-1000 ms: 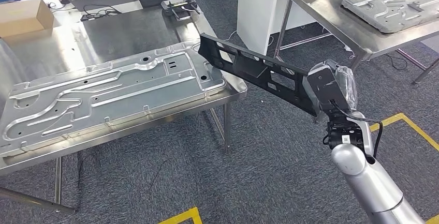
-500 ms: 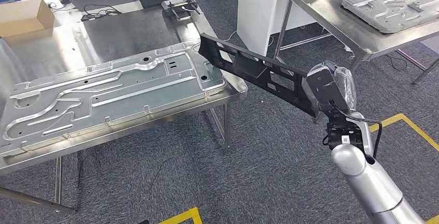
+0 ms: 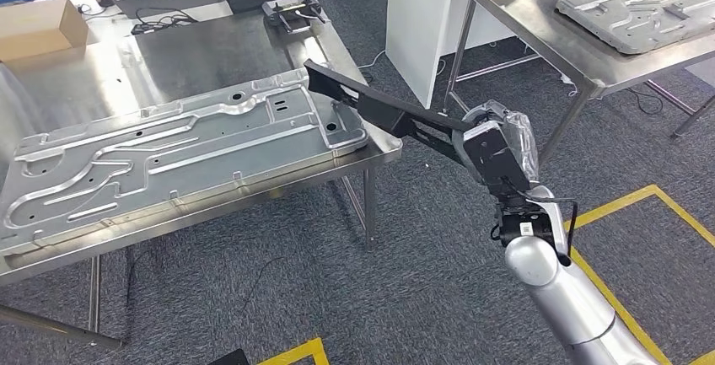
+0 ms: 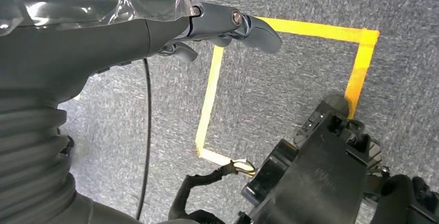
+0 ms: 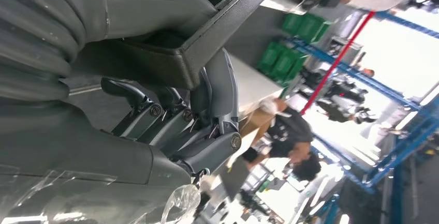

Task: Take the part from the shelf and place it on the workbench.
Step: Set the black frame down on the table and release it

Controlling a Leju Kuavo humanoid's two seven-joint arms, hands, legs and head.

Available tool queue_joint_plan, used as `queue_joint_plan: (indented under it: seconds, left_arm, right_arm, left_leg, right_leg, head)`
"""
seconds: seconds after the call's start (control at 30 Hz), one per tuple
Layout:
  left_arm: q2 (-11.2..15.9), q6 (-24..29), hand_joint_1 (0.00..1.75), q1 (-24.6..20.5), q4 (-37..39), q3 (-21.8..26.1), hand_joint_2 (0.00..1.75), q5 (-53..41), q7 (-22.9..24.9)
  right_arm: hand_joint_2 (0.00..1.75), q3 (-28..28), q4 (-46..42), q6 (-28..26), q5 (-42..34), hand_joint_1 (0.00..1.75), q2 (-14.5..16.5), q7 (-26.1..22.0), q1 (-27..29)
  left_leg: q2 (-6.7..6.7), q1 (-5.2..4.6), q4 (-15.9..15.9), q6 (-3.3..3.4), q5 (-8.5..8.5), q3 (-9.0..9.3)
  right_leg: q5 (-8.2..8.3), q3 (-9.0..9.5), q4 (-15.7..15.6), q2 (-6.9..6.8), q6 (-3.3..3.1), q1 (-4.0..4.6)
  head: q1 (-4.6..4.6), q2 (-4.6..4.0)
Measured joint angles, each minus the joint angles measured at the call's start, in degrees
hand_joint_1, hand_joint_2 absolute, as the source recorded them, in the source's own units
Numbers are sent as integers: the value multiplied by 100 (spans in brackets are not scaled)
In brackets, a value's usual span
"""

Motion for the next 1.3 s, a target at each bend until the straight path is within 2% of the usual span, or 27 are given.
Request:
queue_joint_plan:
  seconds: [0.3,0.77,0.97,1.1,1.17,1.2,1.27,1.3]
  left_arm:
    - [-207,8,0,-204,175,85,175,43,-1]
    - [-436,53,0,-312,461,219,175,54,-1]
    - [-474,40,0,-337,534,298,175,24,-1]
    - [-487,-2,0,-356,563,316,175,32,-1]
    - [-501,-14,0,-353,570,324,175,55,-2]
    - [-508,-18,0,-349,574,328,175,72,-4]
    - [-515,-24,0,-326,581,331,175,110,-11]
    - [-519,-26,0,-306,586,332,175,125,-13]
  right_arm:
    - [175,117,108,52,24,175,225,-38,-6]
    - [175,178,137,62,89,175,290,8,-38]
    - [175,186,145,62,84,175,290,16,-41]
    - [175,187,150,66,84,175,290,16,-76]
    - [175,188,150,73,84,175,291,23,-102]
    - [175,190,151,76,83,175,291,34,-101]
    - [175,195,157,83,82,175,288,61,-77]
    - [175,199,161,85,81,175,286,73,-56]
  left_leg:
    - [3,3,-1,-8,5,11]
    - [3,3,2,-9,4,29]
    - [5,-11,27,36,-33,24]
    - [10,-10,-9,89,-48,56]
    - [15,35,-101,108,-27,136]
    - [18,62,-136,116,-18,172]
    - [23,78,-143,125,-22,180]
    - [22,90,-140,114,-23,176]
  right_leg:
    - [4,10,0,4,-5,5]
    - [7,27,-1,5,-6,4]
    - [2,35,-5,5,8,-15]
    - [-18,52,-3,8,48,-35]
    - [-145,-23,206,14,93,-37]
    - [-298,-158,492,17,118,-44]
    - [-666,-587,1289,18,167,-67]
    - [-762,-769,1602,17,192,-90]
  head:
    - [-1,0]
    - [-1,0]
    - [-1,0]
    - [0,0]
    - [2,-1]
    - [4,-1]
    - [5,-1]
    - [6,-1]
